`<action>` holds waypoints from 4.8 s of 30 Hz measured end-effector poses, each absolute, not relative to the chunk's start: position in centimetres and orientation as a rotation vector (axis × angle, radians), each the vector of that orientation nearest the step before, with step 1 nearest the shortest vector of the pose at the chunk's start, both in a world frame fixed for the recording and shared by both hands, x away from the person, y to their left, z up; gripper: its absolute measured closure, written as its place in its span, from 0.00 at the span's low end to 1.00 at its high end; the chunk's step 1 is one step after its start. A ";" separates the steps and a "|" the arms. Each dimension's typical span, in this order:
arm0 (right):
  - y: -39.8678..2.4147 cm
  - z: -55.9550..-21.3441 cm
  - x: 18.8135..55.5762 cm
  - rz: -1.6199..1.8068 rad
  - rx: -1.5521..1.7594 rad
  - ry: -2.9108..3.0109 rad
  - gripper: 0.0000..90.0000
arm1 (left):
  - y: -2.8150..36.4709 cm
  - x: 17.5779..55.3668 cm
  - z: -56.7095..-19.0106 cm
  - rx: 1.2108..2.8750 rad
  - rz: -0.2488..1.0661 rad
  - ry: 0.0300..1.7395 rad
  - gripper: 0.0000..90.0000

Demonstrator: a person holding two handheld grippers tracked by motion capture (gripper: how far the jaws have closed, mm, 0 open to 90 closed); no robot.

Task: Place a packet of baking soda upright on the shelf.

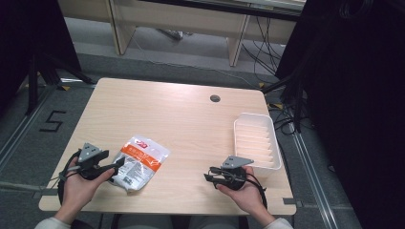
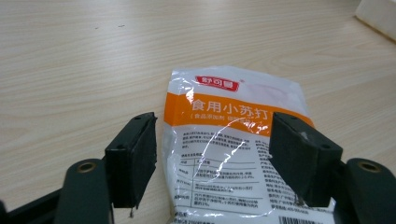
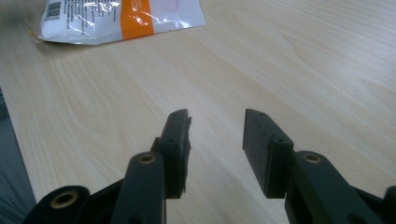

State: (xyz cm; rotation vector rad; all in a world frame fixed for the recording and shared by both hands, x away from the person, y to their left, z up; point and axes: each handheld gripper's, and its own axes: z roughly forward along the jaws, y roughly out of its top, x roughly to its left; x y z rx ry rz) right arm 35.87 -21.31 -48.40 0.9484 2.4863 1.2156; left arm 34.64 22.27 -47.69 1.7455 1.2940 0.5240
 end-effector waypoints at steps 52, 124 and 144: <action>-20.3 -48.7 35.9 1.193 0.915 2.548 0.66 | 23.4 43.8 -50.4 1.842 0.048 1.517 0.48; -20.3 -48.9 35.9 1.140 0.909 2.574 0.65 | 22.7 42.8 -49.6 1.994 0.233 1.237 1.00; -20.3 -48.5 36.2 1.200 0.914 2.561 0.64 | 22.6 40.9 -47.9 1.810 0.231 1.183 1.00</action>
